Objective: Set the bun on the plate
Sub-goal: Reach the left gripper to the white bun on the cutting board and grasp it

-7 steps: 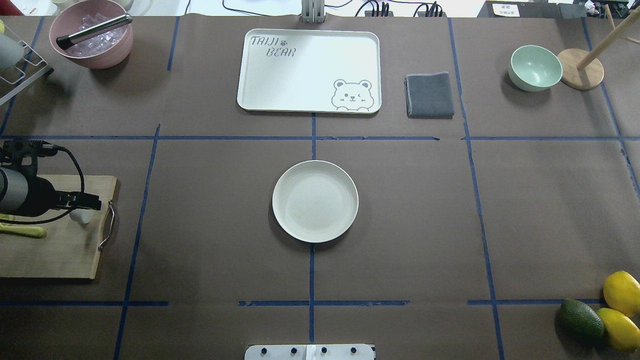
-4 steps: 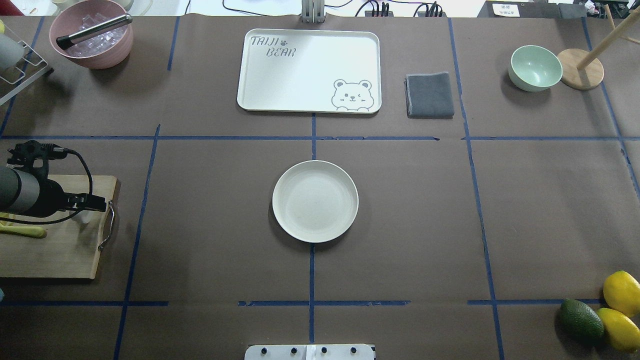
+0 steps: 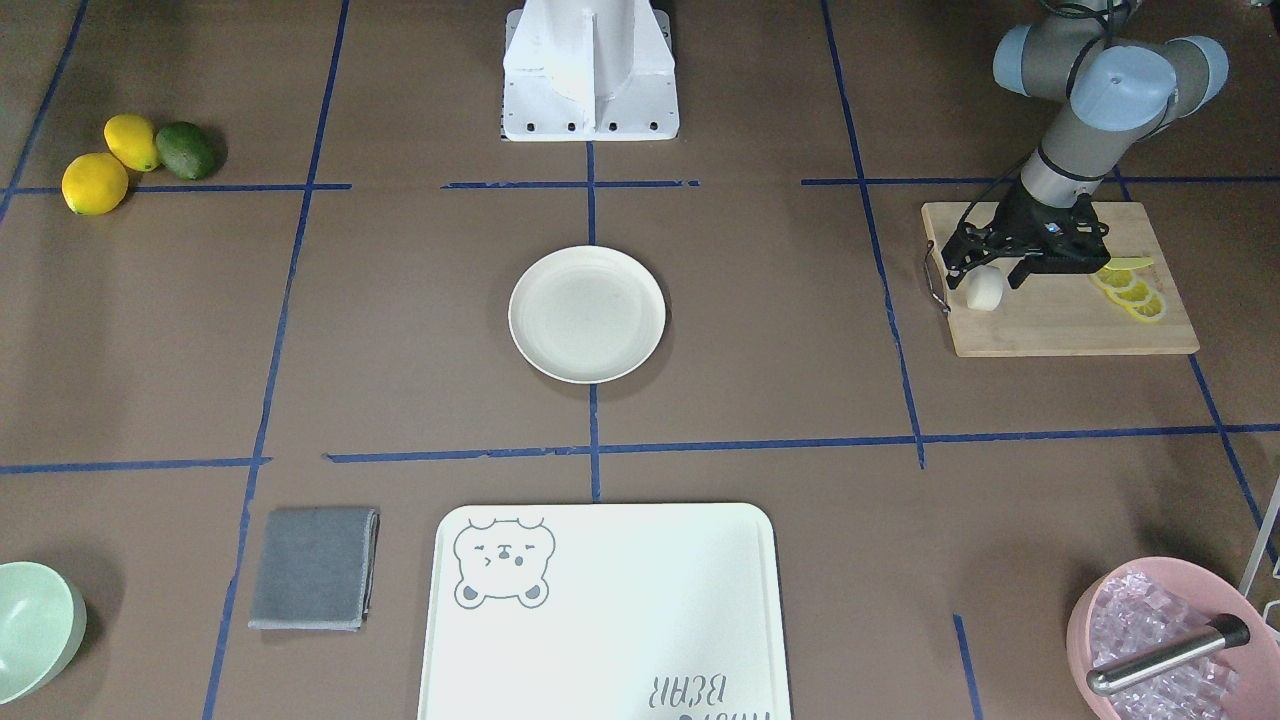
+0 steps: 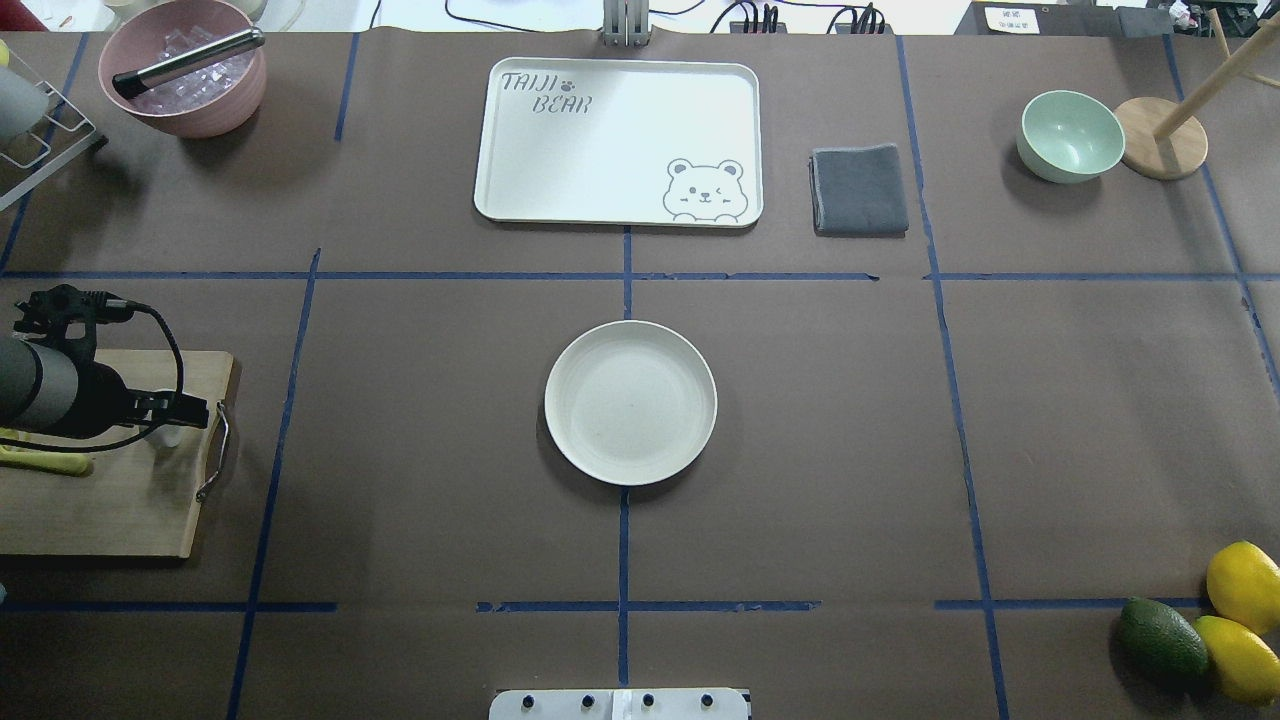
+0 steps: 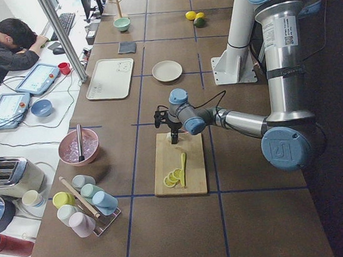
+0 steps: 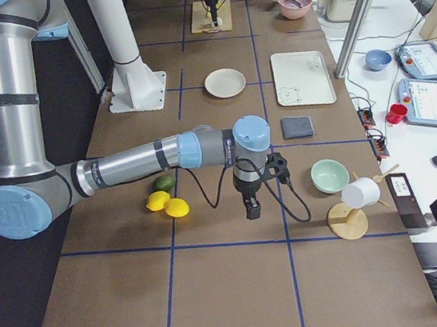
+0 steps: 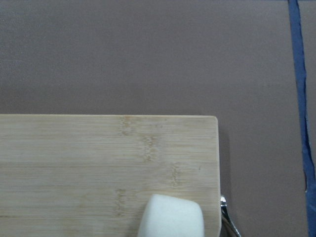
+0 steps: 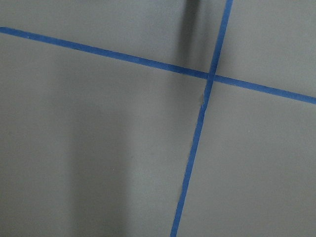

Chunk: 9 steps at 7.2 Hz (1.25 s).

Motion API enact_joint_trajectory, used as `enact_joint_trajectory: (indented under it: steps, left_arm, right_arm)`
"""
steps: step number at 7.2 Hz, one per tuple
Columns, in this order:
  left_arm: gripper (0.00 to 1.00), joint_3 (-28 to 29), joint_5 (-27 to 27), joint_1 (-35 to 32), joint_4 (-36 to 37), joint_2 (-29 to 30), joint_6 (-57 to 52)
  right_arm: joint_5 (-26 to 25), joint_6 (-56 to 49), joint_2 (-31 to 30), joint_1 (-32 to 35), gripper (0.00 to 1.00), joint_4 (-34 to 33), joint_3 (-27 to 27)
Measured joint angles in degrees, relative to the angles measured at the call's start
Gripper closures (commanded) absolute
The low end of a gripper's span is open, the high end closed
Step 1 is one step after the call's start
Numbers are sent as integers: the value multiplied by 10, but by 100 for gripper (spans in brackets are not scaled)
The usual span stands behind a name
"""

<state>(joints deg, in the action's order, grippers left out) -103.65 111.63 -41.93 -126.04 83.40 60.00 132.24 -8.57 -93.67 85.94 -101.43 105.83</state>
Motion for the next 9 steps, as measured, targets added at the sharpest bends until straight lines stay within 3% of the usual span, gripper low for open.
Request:
enact_joint_trajectory:
  steps: [7, 9]
  left_arm:
    - [63, -7, 0, 0, -1, -11, 0]
    - [67, -9, 0, 0, -1, -11, 0]
  right_arm:
    - [9, 9, 7, 0, 0, 0, 5]
    - [10, 10, 7, 0, 0, 0, 5]
